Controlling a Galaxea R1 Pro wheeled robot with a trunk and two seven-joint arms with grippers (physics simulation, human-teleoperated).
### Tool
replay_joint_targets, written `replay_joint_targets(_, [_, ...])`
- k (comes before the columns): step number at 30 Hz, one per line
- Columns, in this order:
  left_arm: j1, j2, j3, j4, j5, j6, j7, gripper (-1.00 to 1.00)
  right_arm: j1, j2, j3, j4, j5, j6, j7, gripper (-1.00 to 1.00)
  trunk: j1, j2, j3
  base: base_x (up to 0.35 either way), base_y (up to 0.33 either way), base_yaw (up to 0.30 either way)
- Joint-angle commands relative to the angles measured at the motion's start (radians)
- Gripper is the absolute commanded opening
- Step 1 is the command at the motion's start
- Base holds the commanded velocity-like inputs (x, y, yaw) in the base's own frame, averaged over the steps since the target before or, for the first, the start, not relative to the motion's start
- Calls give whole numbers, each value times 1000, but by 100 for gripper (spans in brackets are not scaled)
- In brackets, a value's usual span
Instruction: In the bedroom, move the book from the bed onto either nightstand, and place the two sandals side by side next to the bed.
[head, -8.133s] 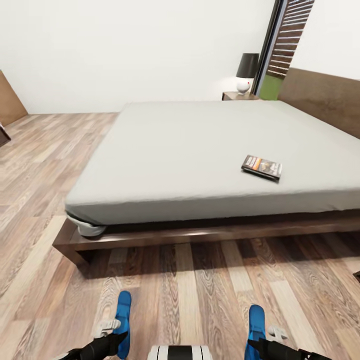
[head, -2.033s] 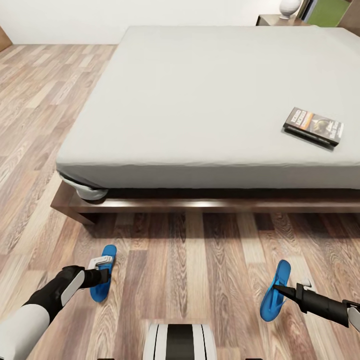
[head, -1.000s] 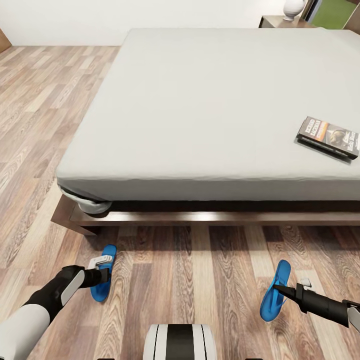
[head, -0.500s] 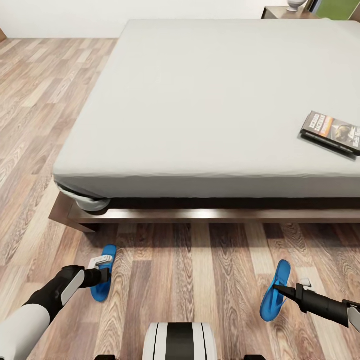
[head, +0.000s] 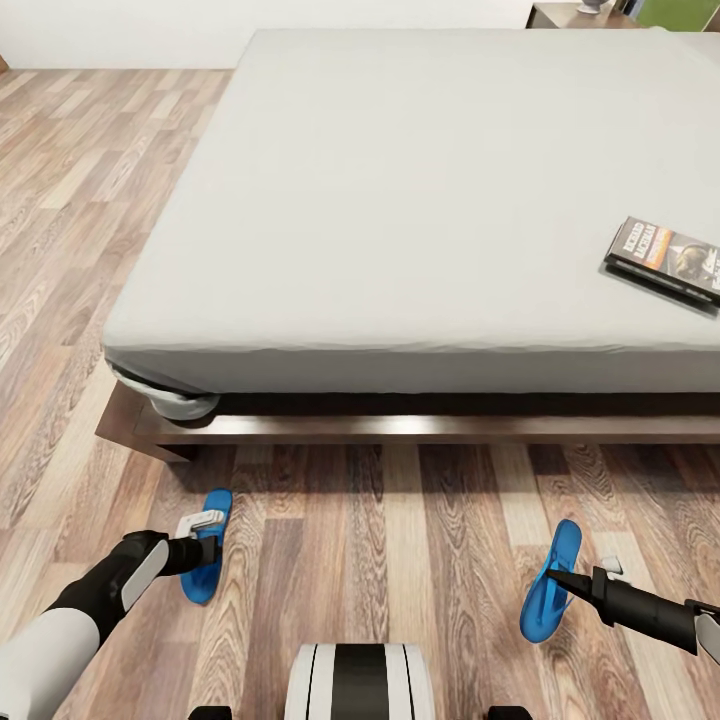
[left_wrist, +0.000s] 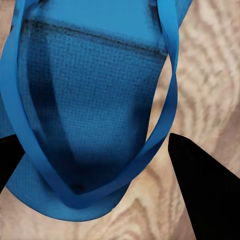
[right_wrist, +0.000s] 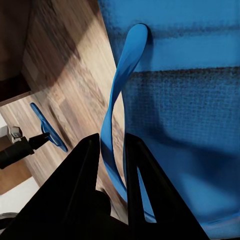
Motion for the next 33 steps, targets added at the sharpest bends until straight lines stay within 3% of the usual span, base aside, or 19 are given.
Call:
replay_joint_targets(1, [0, 2, 7, -1, 0, 2, -3, -100, -1, -1, 6, 1, -10, 8, 3, -100, 0, 0, -1, 0, 0, 0])
replay_joint_targets(4, [0, 2, 60, -2, -1, 2, -3, -100, -1, -1, 6, 1, -10, 8, 3, -100, 0, 0, -1, 0, 0, 0])
replay_joint_targets(9, [0, 1, 104, -2, -2, 1, -3, -100, -1, -1, 6, 1, -10, 9, 3, -100, 0, 0, -1, 0, 0, 0])
replay_joint_targets(27, [0, -1, 113, -1, -4, 2, -3, -100, -1, -1, 5, 0, -10, 9, 3, -100, 0, 0, -1, 0, 0, 0])
replay_joint_targets(33, [0, -1, 113, -1, -4, 2, -3, -100, -1, -1, 5, 0, -10, 8, 3, -100, 2, -1, -20, 0, 0, 0])
